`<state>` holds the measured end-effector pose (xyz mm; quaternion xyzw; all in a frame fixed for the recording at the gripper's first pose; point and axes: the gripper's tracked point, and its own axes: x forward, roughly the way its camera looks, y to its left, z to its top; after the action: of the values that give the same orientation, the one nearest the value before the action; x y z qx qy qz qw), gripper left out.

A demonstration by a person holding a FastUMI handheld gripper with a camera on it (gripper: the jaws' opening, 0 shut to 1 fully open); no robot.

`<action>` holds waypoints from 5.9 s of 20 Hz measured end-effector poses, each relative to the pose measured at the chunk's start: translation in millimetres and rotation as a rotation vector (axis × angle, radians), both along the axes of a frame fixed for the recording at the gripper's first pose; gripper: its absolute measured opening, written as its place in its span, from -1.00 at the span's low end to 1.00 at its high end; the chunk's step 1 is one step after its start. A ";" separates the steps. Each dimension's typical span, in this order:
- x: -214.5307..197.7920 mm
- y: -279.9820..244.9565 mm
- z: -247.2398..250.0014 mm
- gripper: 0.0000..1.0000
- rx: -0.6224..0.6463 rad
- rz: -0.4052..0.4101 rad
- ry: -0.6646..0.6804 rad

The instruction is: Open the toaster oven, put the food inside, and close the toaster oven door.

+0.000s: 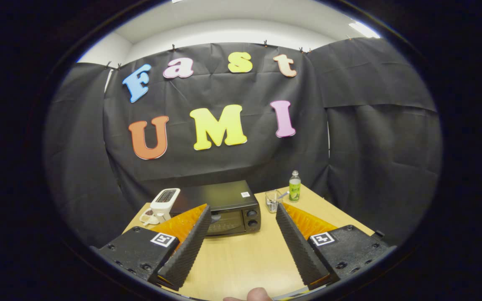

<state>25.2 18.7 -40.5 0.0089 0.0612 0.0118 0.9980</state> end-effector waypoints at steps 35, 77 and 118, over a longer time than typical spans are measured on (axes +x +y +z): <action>214.3 100.9 -186.6 1.00 -0.084 0.227 0.250; -5.6 186.5 -266.3 0.94 0.363 0.741 1.313; 232.1 104.5 -220.9 -0.41 1.143 0.210 0.635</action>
<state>257.3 123.2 -261.4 0.5342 0.3369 0.1364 0.7632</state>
